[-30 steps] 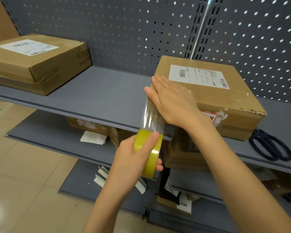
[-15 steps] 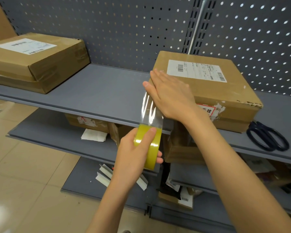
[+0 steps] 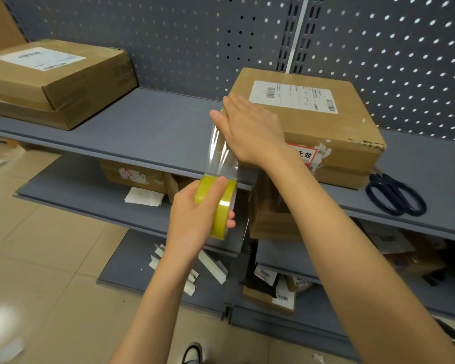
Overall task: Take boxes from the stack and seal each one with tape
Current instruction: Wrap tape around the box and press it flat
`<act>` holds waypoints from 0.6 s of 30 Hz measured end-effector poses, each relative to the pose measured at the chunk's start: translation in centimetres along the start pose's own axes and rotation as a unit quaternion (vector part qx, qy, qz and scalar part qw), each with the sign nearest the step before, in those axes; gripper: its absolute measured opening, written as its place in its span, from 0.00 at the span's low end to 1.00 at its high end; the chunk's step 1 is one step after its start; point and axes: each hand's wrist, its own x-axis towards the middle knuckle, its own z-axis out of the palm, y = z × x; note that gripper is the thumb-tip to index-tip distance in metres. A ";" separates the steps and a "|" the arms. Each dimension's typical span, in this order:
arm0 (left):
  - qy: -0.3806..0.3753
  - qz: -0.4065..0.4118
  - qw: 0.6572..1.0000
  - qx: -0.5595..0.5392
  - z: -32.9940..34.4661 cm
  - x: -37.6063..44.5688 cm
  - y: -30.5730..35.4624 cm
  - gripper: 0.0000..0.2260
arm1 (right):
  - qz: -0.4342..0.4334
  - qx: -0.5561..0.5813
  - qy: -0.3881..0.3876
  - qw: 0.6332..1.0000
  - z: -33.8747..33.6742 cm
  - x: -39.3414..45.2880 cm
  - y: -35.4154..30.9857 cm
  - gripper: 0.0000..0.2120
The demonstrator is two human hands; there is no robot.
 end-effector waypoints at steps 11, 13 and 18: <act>0.014 0.015 1.000 0.008 0.2 -0.2 -0.2 0.10 | -0.002 0.005 0.024 1.000 0.2 0.0 0.0 0.27; 0.013 0.016 1.000 0.010 0.2 -0.3 -0.3 0.11 | 0.000 -0.001 0.036 0.999 0.3 -0.1 0.0 0.26; 0.020 0.044 0.998 0.041 -0.2 -0.4 -0.6 0.14 | 0.007 0.000 0.016 1.000 0.0 -0.1 -0.2 0.26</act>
